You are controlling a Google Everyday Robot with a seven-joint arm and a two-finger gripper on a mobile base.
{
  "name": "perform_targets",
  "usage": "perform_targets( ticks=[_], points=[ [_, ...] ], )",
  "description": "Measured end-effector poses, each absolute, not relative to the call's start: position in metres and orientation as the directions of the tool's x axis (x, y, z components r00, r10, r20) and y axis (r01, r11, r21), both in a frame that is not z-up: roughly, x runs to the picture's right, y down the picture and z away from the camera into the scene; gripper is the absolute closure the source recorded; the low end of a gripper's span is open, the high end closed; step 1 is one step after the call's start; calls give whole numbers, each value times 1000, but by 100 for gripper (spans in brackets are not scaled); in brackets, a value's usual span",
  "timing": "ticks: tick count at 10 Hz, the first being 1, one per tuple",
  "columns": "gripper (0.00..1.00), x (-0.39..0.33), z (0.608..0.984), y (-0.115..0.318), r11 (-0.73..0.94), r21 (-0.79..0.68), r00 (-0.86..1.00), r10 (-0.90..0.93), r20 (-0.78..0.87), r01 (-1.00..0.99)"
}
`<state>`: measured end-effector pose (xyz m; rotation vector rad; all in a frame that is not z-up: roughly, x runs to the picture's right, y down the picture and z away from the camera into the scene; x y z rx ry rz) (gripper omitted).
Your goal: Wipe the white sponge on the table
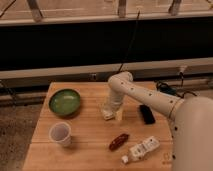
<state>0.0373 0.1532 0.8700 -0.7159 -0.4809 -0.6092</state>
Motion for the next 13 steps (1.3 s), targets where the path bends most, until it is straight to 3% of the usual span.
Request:
perform_targets(
  ticks=[7,13],
  points=[
    [20,17,873,155,536,-303,560,-419,715,788],
    [20,19,887,141,484,-247,505,-526,684,839]
  ],
)
